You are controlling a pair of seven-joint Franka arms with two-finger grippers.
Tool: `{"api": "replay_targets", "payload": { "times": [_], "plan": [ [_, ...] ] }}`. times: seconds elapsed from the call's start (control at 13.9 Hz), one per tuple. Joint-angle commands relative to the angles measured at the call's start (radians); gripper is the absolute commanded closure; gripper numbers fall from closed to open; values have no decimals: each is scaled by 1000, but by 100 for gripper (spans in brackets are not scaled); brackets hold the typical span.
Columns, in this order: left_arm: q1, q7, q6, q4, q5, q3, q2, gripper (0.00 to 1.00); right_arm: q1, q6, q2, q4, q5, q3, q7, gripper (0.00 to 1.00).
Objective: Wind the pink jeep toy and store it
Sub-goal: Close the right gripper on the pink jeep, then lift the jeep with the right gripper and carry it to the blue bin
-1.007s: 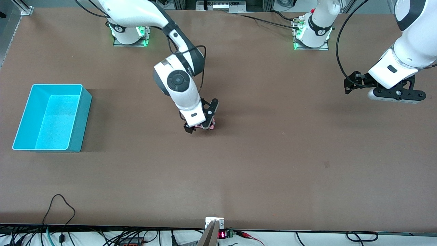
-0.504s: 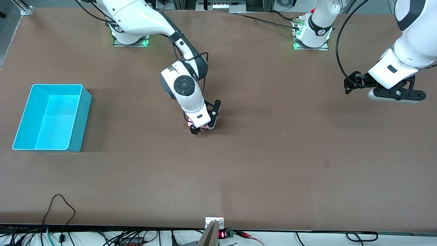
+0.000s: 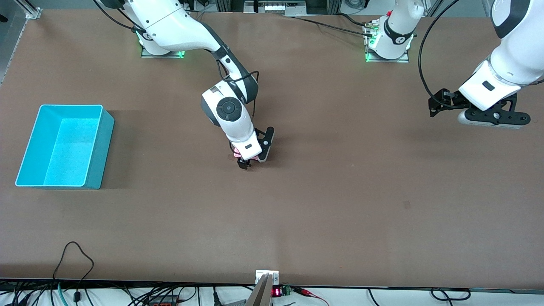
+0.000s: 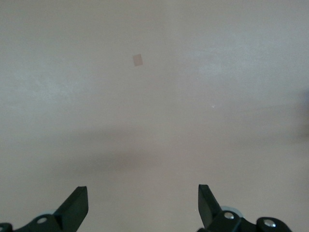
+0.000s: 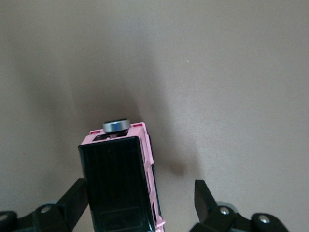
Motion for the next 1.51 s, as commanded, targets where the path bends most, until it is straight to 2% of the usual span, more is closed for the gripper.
{"api": "replay_targets", "payload": {
  "times": [0.0,0.07,0.29,0.65,0.94,1.22,1.44],
  "plan": [
    [-3,-8,-13,2,18,3,-14,0,11,12,-13,-20,18,-6,-7,82],
    [-3,-8,-13,2,18,3,-12,0,14,9,-17,-23,23,-4,5,99],
    [-3,-8,-13,2,18,2,-12,0,20,-40,-45,-14,23,5,60,100],
    [-3,-8,-13,4,18,0,-12,0,26,-339,-177,21,-2,-18,263,100],
    [-3,-10,-13,4,16,0,-12,0,20,-474,-255,17,-16,-158,329,100],
    [-4,-10,-11,5,16,0,-11,0,11,-543,-304,9,-13,-296,539,100],
    [-3,-10,-18,5,16,0,-12,0,-79,-544,-335,-14,-9,-337,573,100]
  ]
}}
